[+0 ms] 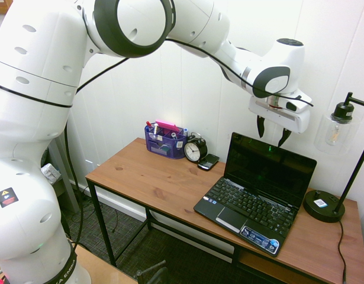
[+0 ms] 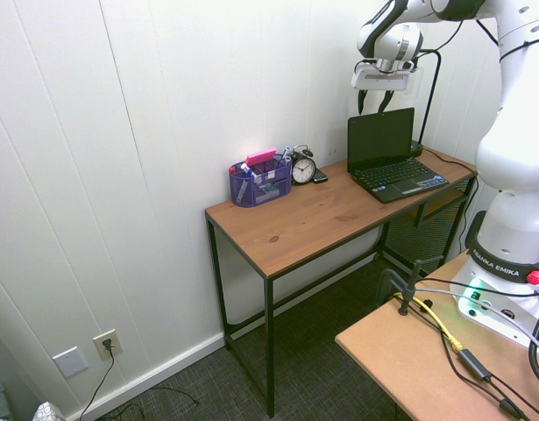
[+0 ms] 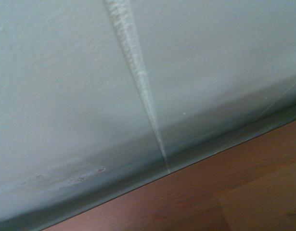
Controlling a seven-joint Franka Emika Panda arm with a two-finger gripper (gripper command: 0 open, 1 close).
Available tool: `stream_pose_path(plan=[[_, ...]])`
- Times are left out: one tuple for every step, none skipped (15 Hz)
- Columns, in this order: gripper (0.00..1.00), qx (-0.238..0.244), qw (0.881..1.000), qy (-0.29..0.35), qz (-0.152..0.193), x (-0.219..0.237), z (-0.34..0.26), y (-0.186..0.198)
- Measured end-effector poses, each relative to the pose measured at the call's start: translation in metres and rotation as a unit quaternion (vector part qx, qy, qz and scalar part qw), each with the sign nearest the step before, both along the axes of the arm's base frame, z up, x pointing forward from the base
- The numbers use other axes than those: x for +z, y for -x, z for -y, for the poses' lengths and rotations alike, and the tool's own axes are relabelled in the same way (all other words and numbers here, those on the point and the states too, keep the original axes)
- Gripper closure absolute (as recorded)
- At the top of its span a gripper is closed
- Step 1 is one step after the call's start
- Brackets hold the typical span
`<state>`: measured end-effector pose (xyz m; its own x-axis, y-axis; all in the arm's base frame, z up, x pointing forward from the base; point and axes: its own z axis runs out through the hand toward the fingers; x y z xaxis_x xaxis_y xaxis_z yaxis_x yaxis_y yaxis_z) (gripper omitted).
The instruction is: Close the laptop lid
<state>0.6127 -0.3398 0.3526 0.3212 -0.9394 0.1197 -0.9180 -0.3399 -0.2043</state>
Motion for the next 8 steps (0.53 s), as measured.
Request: stream_pose_path(plan=[[1.0, 0.0, 1.0, 0.0, 0.001, 0.0, 0.0, 0.0], [1.0, 0.0, 1.0, 0.0, 0.001, 0.0, -0.001, -0.001], [1.0, -0.001, 1.0, -0.001, 0.002, 0.0, -0.001, 0.0], [1.0, -0.002, 1.0, -0.002, 0.003, -0.001, -0.001, 0.0], [1.0, -0.003, 1.0, -0.003, 0.003, -0.003, -0.001, 0.001], [1.0, -0.005, 1.0, -0.004, 0.003, -0.006, -0.001, 0.003], [1.0, -0.007, 1.0, -0.005, 0.002, -0.009, 0.0, 0.006], [1.0, -0.008, 1.0, -0.005, 0.002, -0.012, 0.001, 0.008]])
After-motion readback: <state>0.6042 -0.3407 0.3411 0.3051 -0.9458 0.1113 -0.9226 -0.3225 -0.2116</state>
